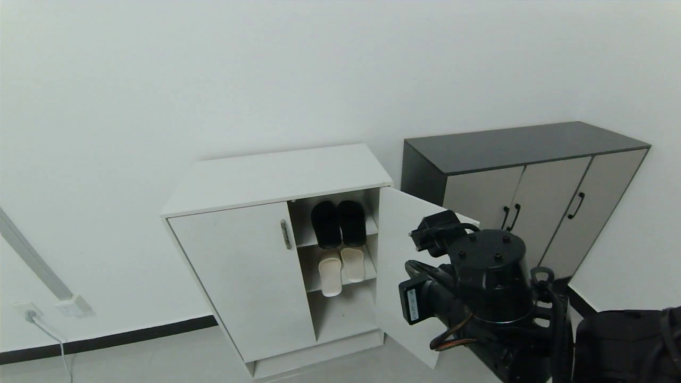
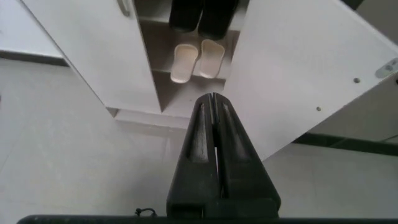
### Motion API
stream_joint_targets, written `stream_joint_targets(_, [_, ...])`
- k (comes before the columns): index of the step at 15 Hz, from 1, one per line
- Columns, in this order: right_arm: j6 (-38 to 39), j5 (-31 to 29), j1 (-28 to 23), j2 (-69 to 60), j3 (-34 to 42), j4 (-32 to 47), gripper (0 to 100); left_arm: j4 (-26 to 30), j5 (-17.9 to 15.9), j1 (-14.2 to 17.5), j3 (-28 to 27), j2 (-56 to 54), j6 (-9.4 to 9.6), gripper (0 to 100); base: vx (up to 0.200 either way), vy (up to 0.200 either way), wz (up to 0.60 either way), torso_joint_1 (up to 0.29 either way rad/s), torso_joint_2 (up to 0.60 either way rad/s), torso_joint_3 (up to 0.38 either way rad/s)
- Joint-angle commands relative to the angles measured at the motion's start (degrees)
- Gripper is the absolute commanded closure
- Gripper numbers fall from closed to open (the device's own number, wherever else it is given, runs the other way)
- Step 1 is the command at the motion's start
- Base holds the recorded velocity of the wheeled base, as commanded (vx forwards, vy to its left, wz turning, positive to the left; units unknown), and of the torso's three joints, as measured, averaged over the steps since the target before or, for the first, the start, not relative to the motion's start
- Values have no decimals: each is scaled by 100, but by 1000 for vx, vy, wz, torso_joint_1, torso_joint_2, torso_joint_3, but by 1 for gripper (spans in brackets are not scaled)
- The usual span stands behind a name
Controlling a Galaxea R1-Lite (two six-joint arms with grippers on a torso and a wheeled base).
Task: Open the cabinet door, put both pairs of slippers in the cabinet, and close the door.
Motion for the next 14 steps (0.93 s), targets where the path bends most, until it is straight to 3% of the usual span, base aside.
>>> stream_joint_targets(1, [2, 4, -3, 15, 5, -5, 100, 4, 0, -1, 0, -2, 5, 100, 0, 0, 0, 0, 0, 0])
stream_joint_targets(4, [2, 4, -3, 24, 14, -5, 100, 4, 0, -1, 0, 6, -4, 100, 0, 0, 0, 0, 0, 0])
stream_joint_targets(7, [-7, -5, -179, 94, -21, -13, 100, 4, 0, -1, 0, 6, 5, 100, 200, 0, 0, -2, 1, 1])
stream_joint_targets(9, [-7, -5, -460, 226, -118, -31, 100, 4, 0, -1, 0, 6, -4, 100, 0, 0, 0, 0, 0, 0])
stream_joint_targets(14, [-16, 391, -1769, 903, -1094, 74, 100, 4, 0, -1, 0, 6, -4, 100, 0, 0, 0, 0, 0, 0])
